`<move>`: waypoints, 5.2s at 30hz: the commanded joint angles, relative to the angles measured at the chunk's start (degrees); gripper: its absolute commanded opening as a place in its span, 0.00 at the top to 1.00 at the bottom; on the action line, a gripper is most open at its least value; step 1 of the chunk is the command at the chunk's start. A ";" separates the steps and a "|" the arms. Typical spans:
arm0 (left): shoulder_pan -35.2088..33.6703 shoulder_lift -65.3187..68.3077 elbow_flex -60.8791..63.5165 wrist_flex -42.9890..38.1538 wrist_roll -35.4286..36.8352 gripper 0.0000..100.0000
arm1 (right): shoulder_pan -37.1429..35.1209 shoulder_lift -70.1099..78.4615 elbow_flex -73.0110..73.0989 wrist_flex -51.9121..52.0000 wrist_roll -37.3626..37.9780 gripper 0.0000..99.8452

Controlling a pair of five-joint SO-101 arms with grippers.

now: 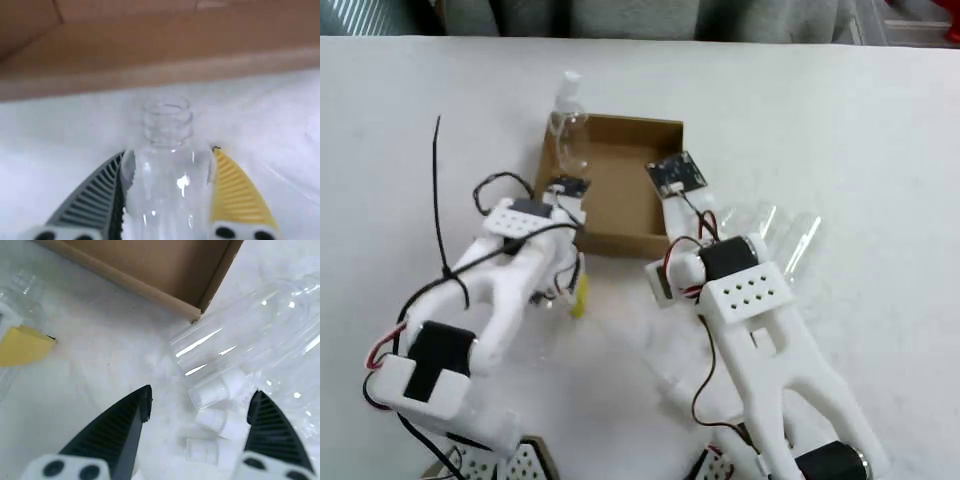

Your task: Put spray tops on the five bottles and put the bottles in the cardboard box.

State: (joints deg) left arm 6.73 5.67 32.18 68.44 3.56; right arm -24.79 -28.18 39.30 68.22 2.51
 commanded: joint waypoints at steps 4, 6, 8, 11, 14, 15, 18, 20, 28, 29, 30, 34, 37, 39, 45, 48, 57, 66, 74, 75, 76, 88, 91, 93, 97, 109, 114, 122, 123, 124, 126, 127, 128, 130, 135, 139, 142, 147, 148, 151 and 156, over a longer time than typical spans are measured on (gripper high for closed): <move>-3.21 -0.48 -1.14 -1.58 -1.85 0.96 | 0.48 -1.89 -0.44 -0.75 0.70 0.72; -2.68 -0.40 -0.35 -1.49 -2.20 0.93 | 0.48 -1.89 -0.44 -0.75 0.70 0.72; -2.33 -0.40 -0.18 -1.49 -2.11 0.89 | 0.48 -1.89 -0.44 -0.75 0.70 0.72; -3.38 -0.40 -0.53 -1.41 -1.67 0.84 | 0.48 -1.89 -0.44 -0.75 0.70 0.72; -3.91 -0.48 -0.53 -1.41 -1.23 0.81 | 0.48 -1.89 -0.44 -0.75 0.70 0.72; -3.91 -0.48 -0.62 -1.41 -0.09 0.80 | 0.48 -1.89 -0.44 -0.75 0.70 0.72; -3.91 -0.84 -0.62 -1.41 1.85 0.77 | 0.48 -1.89 -0.44 -0.75 0.70 0.72; -3.91 -2.95 -0.09 -1.41 2.02 0.75 | 0.48 -1.89 -0.44 -0.75 0.70 0.72; -3.91 -10.68 3.87 -1.85 2.11 0.73 | 0.48 -1.89 -0.35 -0.75 0.70 0.72; -3.91 -10.68 3.87 -1.85 2.11 0.73 | 0.48 -1.89 -0.35 -0.75 0.70 0.72; -3.91 -10.68 3.87 -1.85 2.11 0.73 | 0.48 -1.89 -0.35 -0.75 0.70 0.72; -3.91 -10.59 3.96 -1.85 2.11 0.72 | 0.48 -1.89 0.18 -0.84 0.70 0.72; -3.91 -10.59 3.96 -1.85 2.11 0.67 | 0.48 -1.98 0.18 -0.84 0.70 0.72; -3.56 -10.59 3.96 -1.85 2.11 0.61 | 0.48 -1.98 0.18 -0.84 0.70 0.72; -3.38 -10.59 4.04 -1.41 2.11 0.53 | 0.48 -1.98 0.18 -0.84 0.79 0.72; -3.38 -10.59 4.04 -1.41 2.11 0.56 | 0.48 -1.98 0.18 -0.84 0.79 0.72; -3.30 -10.51 3.78 -4.22 5.98 0.66 | 0.48 -1.98 0.18 -0.92 0.79 0.72; -1.27 -10.51 3.43 -2.46 10.90 0.63 | 0.48 -1.98 0.26 -1.10 0.79 0.72; -1.19 -10.51 3.43 -2.20 13.36 0.63 | 0.48 -1.98 0.44 -1.89 0.79 0.72; -1.19 -10.51 3.43 -2.20 13.36 0.63 | 0.48 -1.98 0.44 -1.89 0.79 0.72; -1.19 -10.42 3.43 -2.20 13.36 0.63 | 0.48 -1.98 0.44 -1.89 0.79 0.72; 0.13 -10.33 3.96 -2.55 13.10 0.63 | 0.48 -1.98 0.44 -1.89 0.79 0.72; 0.31 -8.31 3.43 -2.73 13.27 0.63 | 0.48 -1.98 0.44 -1.89 0.79 0.72; 0.22 -4.70 1.41 -2.37 13.36 0.63 | 0.48 -1.98 0.44 -1.89 0.79 0.72; -1.80 1.36 -4.75 2.11 13.10 0.63 | 0.48 -1.98 0.44 -1.80 0.79 0.72; -1.80 2.95 -5.27 2.11 13.36 0.63 | 1.98 -1.98 0.44 -1.98 0.79 0.72; -1.80 2.68 -4.13 1.49 13.45 0.63 | 1.98 -1.98 0.44 -1.98 0.79 0.72; -0.66 2.68 -3.78 -0.79 10.37 0.84 | 1.98 -1.98 0.44 -1.98 0.79 0.72; -0.40 2.68 -3.78 -1.58 8.88 0.90 | 1.98 -1.98 0.44 -1.98 0.79 0.72; -0.22 2.68 -3.78 -2.46 7.21 0.97 | 1.98 -1.98 0.44 -1.98 0.79 0.72; -0.48 2.68 -3.78 -3.08 5.19 0.96 | 1.98 -1.98 0.44 -1.98 0.79 0.72; -0.75 2.68 -3.78 -3.08 5.71 0.94 | 1.98 -1.98 0.44 -1.98 0.79 0.72; -0.75 2.68 -3.78 -3.08 5.89 0.95 | 1.98 -1.98 0.44 -1.98 0.79 0.72; -0.75 2.59 -3.78 -3.08 4.75 0.98 | 1.98 -1.98 0.44 -1.98 0.79 0.72; -0.75 2.07 -3.78 -2.20 1.32 0.98 | 1.98 -1.98 0.44 -1.98 0.79 0.72; -2.86 -3.47 -0.79 -4.22 1.14 0.98 | 2.33 -1.98 0.44 -1.80 0.79 0.72; -4.62 -9.54 3.96 -8.18 1.14 0.98 | 4.18 -2.07 0.44 -1.63 0.70 0.72; -5.14 -16.57 9.49 -10.29 1.14 0.98 | 6.55 -2.51 0.44 0.92 0.70 0.72; -5.14 -17.19 10.11 -11.08 1.14 0.98 | 6.46 -2.51 0.44 2.51 0.70 0.72; -6.55 -17.71 11.25 -13.54 1.14 0.98 | 6.55 -2.59 0.44 8.04 0.79 0.72; -9.80 -17.63 11.43 -16.62 0.62 0.98 | 6.81 -3.21 0.26 18.42 11.16 0.72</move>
State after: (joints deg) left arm -1.27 -9.36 44.04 54.11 5.23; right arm -18.20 -29.14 40.00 80.97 6.37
